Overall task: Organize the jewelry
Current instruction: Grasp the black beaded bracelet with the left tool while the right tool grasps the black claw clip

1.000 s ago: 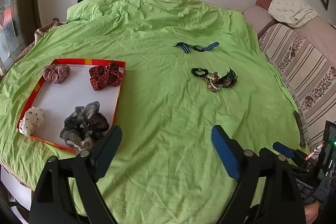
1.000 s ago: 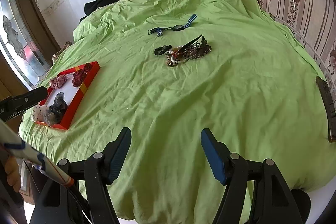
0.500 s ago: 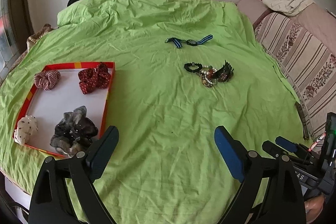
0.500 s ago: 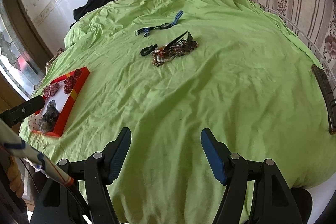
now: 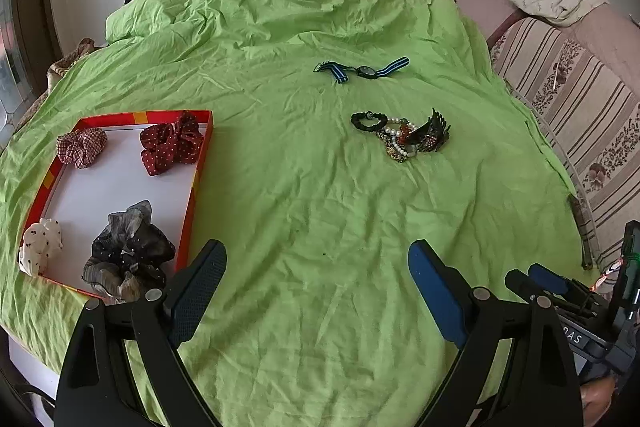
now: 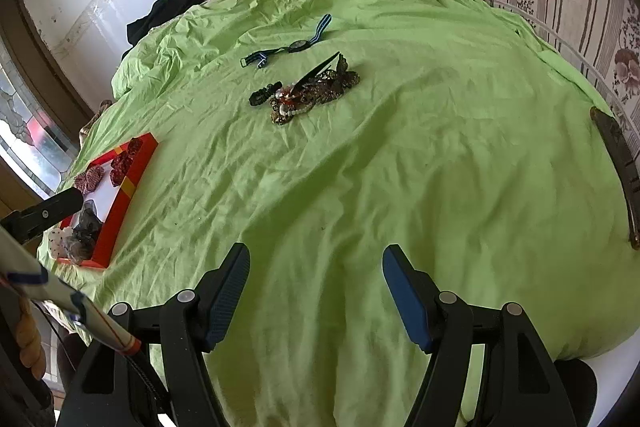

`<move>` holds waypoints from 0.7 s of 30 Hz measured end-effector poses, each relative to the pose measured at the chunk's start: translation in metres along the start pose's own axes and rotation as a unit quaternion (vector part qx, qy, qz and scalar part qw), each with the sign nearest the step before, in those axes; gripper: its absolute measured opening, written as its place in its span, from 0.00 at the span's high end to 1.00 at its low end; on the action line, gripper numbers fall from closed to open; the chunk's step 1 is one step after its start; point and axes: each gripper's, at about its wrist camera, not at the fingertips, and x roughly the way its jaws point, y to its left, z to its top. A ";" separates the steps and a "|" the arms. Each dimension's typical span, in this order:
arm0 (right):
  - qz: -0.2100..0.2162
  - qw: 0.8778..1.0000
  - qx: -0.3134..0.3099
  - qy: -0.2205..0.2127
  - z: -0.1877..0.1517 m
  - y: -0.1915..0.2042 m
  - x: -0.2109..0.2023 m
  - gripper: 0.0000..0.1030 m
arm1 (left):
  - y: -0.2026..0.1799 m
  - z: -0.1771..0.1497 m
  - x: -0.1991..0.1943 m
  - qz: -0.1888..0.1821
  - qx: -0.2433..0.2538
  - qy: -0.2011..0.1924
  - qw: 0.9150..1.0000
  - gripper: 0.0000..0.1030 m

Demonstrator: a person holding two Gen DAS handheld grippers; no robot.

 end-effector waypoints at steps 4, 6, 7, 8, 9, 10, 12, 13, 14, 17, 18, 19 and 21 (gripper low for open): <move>0.001 1.000 0.003 0.004 -0.001 -0.001 0.004 0.29 | 0.001 0.000 0.004 0.002 0.000 0.003 1.000 0.11; 0.002 1.000 0.004 0.006 -0.001 -0.002 0.007 0.29 | 0.002 0.000 0.006 0.003 -0.001 0.005 1.000 0.11; 0.002 1.000 0.004 0.007 -0.001 -0.002 0.008 0.29 | 0.003 0.000 0.008 0.005 -0.002 0.007 1.000 0.11; 0.002 1.000 0.004 0.008 -0.001 -0.003 0.009 0.29 | 0.004 0.001 0.009 0.006 -0.002 0.009 1.000 0.11; 0.003 1.000 0.004 0.010 0.000 -0.004 0.011 0.29 | 0.004 0.001 0.010 0.007 -0.002 0.011 1.000 0.11; 0.003 1.000 0.005 0.011 0.000 -0.005 0.013 0.29 | 0.004 0.001 0.011 0.007 -0.002 0.013 1.000 0.11; 0.003 1.000 0.009 0.014 0.004 -0.009 0.017 0.29 | 0.006 0.003 0.010 0.010 -0.003 0.011 1.000 0.11; 0.004 1.000 0.011 0.015 0.006 -0.012 0.019 0.29 | 0.007 0.004 0.008 0.013 -0.003 0.008 1.000 0.11; 0.004 1.000 0.014 0.016 0.009 -0.015 0.021 0.29 | 0.008 0.005 0.007 0.014 -0.004 0.006 1.000 0.11; 0.003 1.000 0.016 0.013 0.018 -0.021 0.024 0.29 | 0.010 0.009 0.005 0.020 -0.009 0.003 1.000 0.11; 0.001 1.000 0.015 0.010 0.022 -0.025 0.025 0.29 | 0.012 0.011 0.005 0.021 -0.009 0.002 1.000 0.11; -0.001 1.000 0.016 0.009 0.025 -0.027 0.026 0.29 | 0.012 0.013 0.005 0.022 -0.009 0.002 1.000 0.11; -0.003 1.000 0.022 0.009 0.032 -0.035 0.030 0.29 | 0.013 0.018 0.009 0.023 -0.008 0.006 1.000 0.11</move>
